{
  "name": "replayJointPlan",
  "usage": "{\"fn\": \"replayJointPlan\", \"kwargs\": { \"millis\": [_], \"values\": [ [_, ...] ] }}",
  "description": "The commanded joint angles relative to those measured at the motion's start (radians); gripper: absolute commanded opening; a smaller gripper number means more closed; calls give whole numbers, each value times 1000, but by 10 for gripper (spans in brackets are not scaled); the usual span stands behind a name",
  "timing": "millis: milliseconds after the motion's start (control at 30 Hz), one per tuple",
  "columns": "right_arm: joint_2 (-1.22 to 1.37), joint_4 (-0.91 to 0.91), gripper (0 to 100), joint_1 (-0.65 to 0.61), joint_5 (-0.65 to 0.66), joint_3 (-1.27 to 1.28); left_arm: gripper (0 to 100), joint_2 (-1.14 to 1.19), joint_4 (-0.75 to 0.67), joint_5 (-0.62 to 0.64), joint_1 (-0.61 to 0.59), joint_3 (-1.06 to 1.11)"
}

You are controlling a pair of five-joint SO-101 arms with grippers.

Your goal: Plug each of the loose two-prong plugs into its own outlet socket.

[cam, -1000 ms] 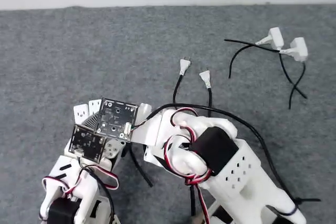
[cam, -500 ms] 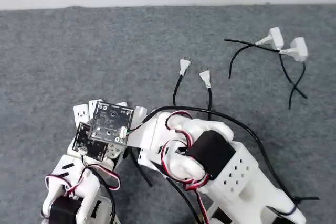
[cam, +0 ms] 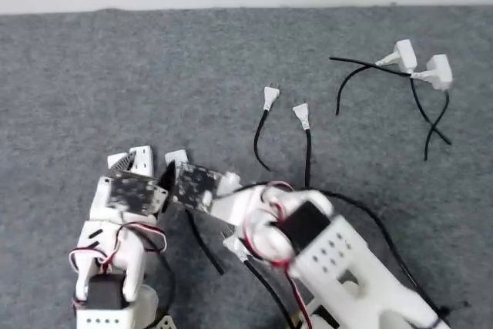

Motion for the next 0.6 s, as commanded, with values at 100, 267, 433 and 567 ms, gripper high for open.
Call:
{"fn": "replayJointPlan", "kwargs": {
  "millis": [100, 267, 433, 567],
  "values": [
    [-375, 48, 11, 18, -54, 84, 244, -14, 193, -152, -114, 30],
    [-510, 42, 12, 76, -51, 107, 244, -15, 333, -146, -175, 19],
    [-532, 51, 12, 171, -31, 114, 243, -17, 480, -146, -356, -262],
    [-532, 51, 12, 203, -31, 114, 243, -17, 565, -146, -399, -363]
  ]
}}
